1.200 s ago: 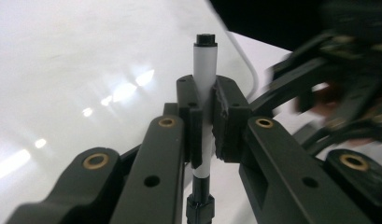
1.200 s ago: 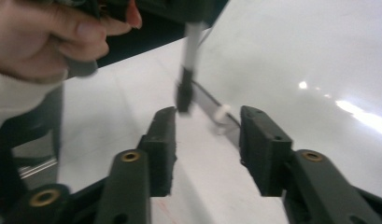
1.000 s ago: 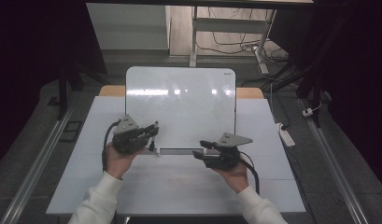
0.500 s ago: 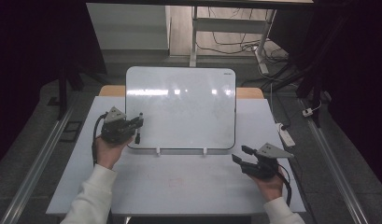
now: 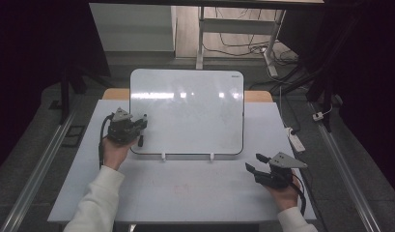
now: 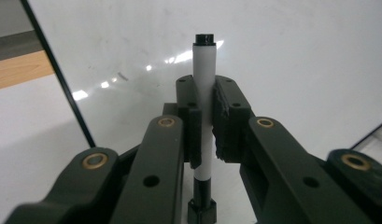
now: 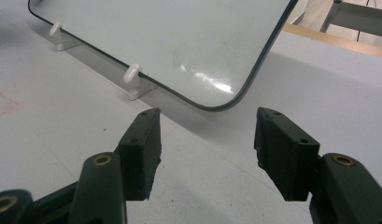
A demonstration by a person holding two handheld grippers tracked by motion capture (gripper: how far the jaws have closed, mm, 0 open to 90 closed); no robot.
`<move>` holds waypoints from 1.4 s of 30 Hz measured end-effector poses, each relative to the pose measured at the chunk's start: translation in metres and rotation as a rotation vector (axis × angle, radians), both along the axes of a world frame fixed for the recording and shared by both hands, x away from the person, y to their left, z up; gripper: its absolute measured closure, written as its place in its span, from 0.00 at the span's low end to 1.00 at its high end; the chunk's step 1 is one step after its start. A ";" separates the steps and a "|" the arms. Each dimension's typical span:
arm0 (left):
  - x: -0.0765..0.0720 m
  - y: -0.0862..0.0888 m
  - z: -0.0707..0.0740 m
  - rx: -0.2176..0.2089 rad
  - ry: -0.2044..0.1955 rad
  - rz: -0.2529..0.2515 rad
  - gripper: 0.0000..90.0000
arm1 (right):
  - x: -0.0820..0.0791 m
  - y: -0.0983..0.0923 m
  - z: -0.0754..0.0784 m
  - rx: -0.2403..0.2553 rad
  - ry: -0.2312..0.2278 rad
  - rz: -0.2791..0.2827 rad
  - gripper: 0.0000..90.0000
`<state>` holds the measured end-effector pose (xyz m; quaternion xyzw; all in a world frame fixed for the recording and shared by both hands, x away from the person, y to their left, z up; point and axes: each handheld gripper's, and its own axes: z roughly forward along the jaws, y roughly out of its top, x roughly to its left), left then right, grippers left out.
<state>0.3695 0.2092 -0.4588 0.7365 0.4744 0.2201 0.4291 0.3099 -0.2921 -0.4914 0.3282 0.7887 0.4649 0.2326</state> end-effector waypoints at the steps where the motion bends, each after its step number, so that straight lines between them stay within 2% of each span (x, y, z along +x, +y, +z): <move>1: 0.001 0.000 -0.001 -0.002 0.001 0.001 0.90 | 0.000 0.000 0.000 -0.002 0.000 0.001 0.46; 4: 0.005 0.001 -0.004 -0.005 0.001 0.010 0.89 | -0.001 -0.001 -0.001 -0.003 0.001 -0.003 0.46; 13: 0.010 -0.004 -0.009 0.040 -0.044 0.028 0.87 | 0.001 0.001 -0.003 -0.012 0.010 0.006 0.46; 18: 0.011 -0.003 -0.010 0.034 -0.048 0.033 0.79 | 0.001 0.001 -0.004 -0.018 0.013 0.009 0.46; 23: 0.005 0.001 -0.005 0.022 -0.080 0.037 0.62 | 0.002 -0.001 -0.004 -0.017 0.015 0.006 0.46; 28: -0.011 0.007 0.004 0.005 -0.082 0.009 0.48 | 0.003 -0.005 -0.004 -0.016 0.010 0.008 0.45; 32: -0.033 0.012 0.010 -0.015 -0.065 -0.068 0.41 | 0.006 -0.009 -0.005 -0.015 0.008 0.018 0.45; 37: -0.059 0.016 0.013 -0.008 -0.047 -0.140 0.37 | 0.004 -0.016 -0.001 0.001 -0.007 0.035 0.44; 42: -0.076 0.016 0.012 -0.005 -0.012 -0.172 0.35 | 0.007 -0.028 -0.001 0.024 -0.010 0.027 0.44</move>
